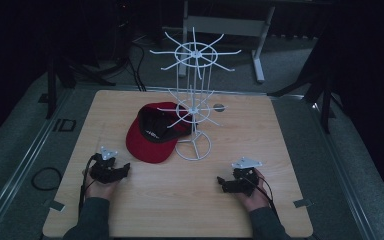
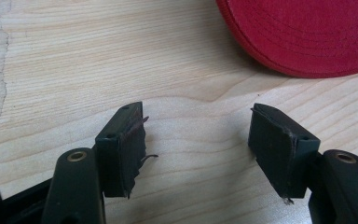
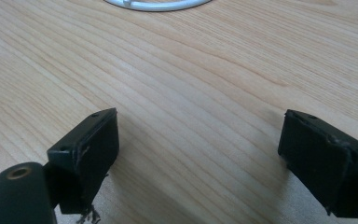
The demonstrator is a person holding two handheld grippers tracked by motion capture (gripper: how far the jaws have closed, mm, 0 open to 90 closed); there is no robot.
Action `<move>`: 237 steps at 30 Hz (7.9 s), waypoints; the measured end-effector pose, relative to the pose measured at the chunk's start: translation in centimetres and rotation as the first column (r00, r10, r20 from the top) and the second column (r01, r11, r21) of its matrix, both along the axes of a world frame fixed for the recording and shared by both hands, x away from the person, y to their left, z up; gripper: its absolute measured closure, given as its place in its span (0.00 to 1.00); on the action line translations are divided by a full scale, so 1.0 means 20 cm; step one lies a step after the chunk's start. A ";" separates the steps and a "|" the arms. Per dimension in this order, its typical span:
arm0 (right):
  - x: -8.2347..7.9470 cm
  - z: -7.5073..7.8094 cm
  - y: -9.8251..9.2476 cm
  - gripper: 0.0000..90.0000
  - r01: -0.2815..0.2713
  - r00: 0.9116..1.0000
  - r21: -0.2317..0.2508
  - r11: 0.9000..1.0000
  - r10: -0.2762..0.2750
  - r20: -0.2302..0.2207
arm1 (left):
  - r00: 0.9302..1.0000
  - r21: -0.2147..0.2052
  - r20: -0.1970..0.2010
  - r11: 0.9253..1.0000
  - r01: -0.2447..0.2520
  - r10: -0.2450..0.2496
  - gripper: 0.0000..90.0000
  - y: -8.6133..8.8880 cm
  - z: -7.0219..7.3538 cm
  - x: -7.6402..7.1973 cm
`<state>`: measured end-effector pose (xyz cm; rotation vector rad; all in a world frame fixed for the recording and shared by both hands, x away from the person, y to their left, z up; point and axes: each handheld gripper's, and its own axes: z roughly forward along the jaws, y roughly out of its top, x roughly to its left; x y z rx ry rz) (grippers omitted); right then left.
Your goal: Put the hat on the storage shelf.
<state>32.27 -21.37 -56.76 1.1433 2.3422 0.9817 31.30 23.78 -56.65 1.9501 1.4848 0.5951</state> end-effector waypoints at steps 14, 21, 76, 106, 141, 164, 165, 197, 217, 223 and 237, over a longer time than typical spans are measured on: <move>0.00 0.00 0.00 0.14 0.000 1.000 0.000 1.000 0.000 0.001 | 0.998 -0.015 -0.054 1.000 0.016 -0.017 0.57 0.01 0.03 0.04; 0.00 0.00 0.00 0.13 0.000 1.000 0.000 1.000 0.000 0.001 | 0.999 -0.072 -0.020 0.997 0.024 -0.026 0.56 0.04 0.14 0.06; 0.00 0.00 0.00 0.13 0.002 1.000 0.000 1.000 -0.002 -0.001 | 0.952 -0.258 -0.135 0.938 0.233 -0.274 0.63 -0.21 0.15 0.35; 0.00 0.00 0.00 0.13 0.003 1.000 0.001 1.000 -0.003 -0.003 | 0.914 -0.319 -0.083 0.880 0.353 -0.397 0.94 -0.22 0.17 0.23; 0.00 0.00 0.00 0.13 0.002 1.000 0.002 1.000 -0.002 0.000 | 0.984 -0.301 0.082 0.937 0.177 -0.159 0.95 -0.03 0.33 0.19; 0.00 0.00 0.00 0.14 0.002 1.000 0.003 1.000 -0.002 0.001 | 0.984 -0.326 0.169 0.938 0.117 -0.065 0.95 0.07 0.41 0.14; 0.00 0.00 0.00 0.13 0.003 1.000 0.003 1.000 -0.003 0.000 | 0.984 -0.330 0.170 0.937 0.113 -0.058 0.95 0.07 0.42 0.14; 0.00 0.00 0.00 0.13 0.000 1.000 0.000 1.000 0.000 0.003 | 0.961 -0.360 0.276 0.926 0.116 -0.013 0.95 0.12 0.63 0.11; 0.00 0.00 0.00 0.13 0.000 1.000 0.001 1.000 0.000 0.003 | 0.944 -0.382 0.329 0.913 0.143 -0.010 0.95 0.13 0.77 0.08; 0.00 0.00 0.00 0.13 0.000 1.000 0.001 1.000 0.000 0.003 | 0.936 -0.381 0.351 0.913 0.146 -0.004 0.95 0.13 0.81 0.06; 0.00 0.00 0.00 0.13 0.002 1.000 0.002 1.000 -0.003 0.003 | 0.918 -0.428 0.397 0.887 0.171 0.015 0.95 0.13 0.87 0.03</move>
